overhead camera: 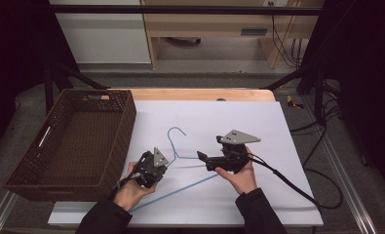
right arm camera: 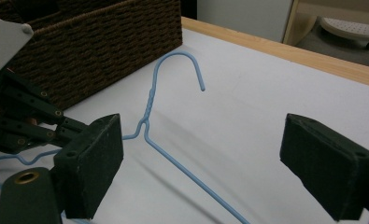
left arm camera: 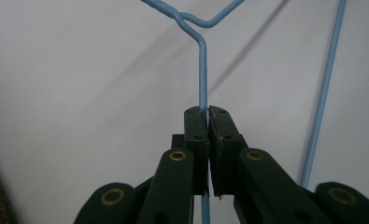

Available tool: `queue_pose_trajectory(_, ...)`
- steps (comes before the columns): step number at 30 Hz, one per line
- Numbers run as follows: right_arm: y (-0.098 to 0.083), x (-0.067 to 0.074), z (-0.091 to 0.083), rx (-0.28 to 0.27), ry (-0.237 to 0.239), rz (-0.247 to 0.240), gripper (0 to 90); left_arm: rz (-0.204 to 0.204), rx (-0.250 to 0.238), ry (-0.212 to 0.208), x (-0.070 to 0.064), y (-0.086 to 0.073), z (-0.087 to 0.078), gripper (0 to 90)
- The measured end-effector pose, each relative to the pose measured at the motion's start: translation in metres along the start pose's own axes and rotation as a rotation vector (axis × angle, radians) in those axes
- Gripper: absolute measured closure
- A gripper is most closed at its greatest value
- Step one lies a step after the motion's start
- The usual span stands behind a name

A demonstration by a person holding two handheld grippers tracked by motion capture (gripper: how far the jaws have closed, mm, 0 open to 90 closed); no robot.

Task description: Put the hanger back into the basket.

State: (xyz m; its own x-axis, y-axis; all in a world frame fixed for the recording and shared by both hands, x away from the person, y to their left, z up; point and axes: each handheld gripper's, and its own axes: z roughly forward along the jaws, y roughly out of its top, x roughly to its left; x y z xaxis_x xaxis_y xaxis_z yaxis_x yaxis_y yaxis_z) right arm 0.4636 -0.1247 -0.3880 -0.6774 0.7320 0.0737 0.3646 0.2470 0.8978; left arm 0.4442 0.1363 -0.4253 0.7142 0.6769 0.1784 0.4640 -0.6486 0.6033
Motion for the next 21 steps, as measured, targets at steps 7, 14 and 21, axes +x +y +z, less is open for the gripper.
queue_pose_trajectory(7,0.004,0.008,0.025,0.013,0.025,0.030,19.1,0.002,-0.003,0.004,-0.001,-0.001,-0.002,86.9)
queue_pose_trajectory(14,0.008,0.015,0.048,0.052,0.029,0.026,24.4,0.000,-0.005,0.004,-0.002,-0.001,-0.003,86.9)
queue_pose_trajectory(21,0.008,0.025,0.073,0.100,0.051,0.023,31.5,0.002,-0.002,0.010,-0.004,0.000,-0.004,86.9)
